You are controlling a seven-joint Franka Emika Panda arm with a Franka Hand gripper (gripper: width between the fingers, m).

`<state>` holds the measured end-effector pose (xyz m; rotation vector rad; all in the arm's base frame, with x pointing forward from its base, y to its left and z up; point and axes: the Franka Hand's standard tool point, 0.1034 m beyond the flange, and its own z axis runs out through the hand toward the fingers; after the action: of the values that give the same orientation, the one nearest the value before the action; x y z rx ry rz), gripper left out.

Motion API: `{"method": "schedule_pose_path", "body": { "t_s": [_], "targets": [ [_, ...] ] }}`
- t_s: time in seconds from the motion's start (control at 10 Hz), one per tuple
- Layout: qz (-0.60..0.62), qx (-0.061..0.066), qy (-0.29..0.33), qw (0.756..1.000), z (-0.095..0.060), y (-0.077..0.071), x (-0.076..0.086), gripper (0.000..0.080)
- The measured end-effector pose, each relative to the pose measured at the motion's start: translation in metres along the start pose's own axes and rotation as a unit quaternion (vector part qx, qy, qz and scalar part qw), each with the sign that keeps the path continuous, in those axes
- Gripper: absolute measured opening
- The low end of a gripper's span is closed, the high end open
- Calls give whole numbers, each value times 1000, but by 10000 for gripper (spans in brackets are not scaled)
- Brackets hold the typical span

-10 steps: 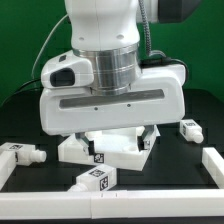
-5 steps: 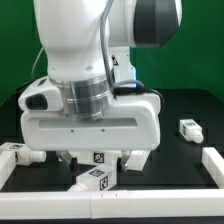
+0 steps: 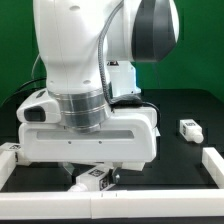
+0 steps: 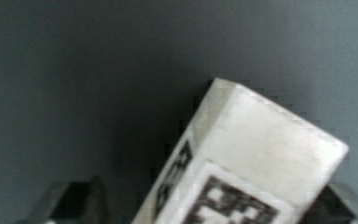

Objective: Assemble square table

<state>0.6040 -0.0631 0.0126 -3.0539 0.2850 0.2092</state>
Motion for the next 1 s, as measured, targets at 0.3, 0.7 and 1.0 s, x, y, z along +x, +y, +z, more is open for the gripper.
{"method": "schedule_pose_path", "body": {
  "t_s": [0.3,0.7,1.0],
  "targets": [
    [0,0,0,1000,0,0,0,281],
    [2,6,2,1000,-36,-7,-38,281],
    [-6,9,18,1000,-72,-62,-79,281]
  ]
}}
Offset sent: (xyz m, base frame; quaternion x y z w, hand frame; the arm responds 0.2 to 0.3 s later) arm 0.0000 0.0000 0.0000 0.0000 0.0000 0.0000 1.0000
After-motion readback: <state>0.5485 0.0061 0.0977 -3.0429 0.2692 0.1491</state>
